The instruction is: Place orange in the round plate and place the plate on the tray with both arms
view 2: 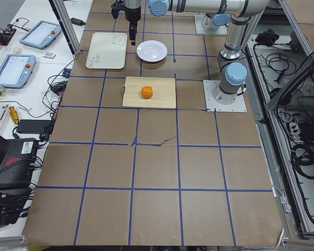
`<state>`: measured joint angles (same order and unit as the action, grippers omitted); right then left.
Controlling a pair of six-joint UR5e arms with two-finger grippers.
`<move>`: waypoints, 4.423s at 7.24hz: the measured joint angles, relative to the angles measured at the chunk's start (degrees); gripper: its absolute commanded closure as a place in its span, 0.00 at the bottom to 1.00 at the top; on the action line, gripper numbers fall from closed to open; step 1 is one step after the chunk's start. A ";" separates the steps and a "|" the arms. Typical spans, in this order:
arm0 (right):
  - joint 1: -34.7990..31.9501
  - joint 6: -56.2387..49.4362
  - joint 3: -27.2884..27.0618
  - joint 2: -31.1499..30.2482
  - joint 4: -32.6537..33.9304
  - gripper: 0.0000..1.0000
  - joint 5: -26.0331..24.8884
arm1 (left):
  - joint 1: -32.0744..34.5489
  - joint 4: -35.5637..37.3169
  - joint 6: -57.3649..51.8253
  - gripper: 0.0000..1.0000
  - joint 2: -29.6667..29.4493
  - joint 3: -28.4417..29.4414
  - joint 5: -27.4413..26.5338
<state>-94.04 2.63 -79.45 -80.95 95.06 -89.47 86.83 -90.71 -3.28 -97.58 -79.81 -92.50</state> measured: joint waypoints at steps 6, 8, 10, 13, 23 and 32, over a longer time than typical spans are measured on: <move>0.00 -0.33 -0.02 -0.02 0.00 0.00 -0.13 | -1.17 -0.23 0.05 0.00 0.21 -0.02 0.10; 0.00 -0.19 -0.03 0.00 -0.14 0.00 -0.09 | -1.21 -0.36 0.09 0.00 0.27 -0.05 -0.02; 0.00 -0.16 -0.01 0.00 -0.47 0.00 -0.09 | -1.29 -0.50 0.40 0.00 0.20 -0.05 -0.05; 0.00 -0.25 0.00 0.00 -0.08 0.19 -0.14 | -1.31 -0.76 0.63 0.00 0.19 -0.07 -0.05; 0.00 -0.26 -0.03 0.00 -0.24 0.00 -0.15 | -2.14 -2.52 0.54 0.00 -0.12 -1.16 -0.07; 0.00 -0.09 -0.09 0.01 -0.71 0.00 -0.18 | -13.40 19.91 -4.32 0.00 -7.39 -24.21 0.56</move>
<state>-94.04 2.55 -79.54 -80.94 94.35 -89.65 73.43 -70.80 -7.60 -104.97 -104.01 -91.94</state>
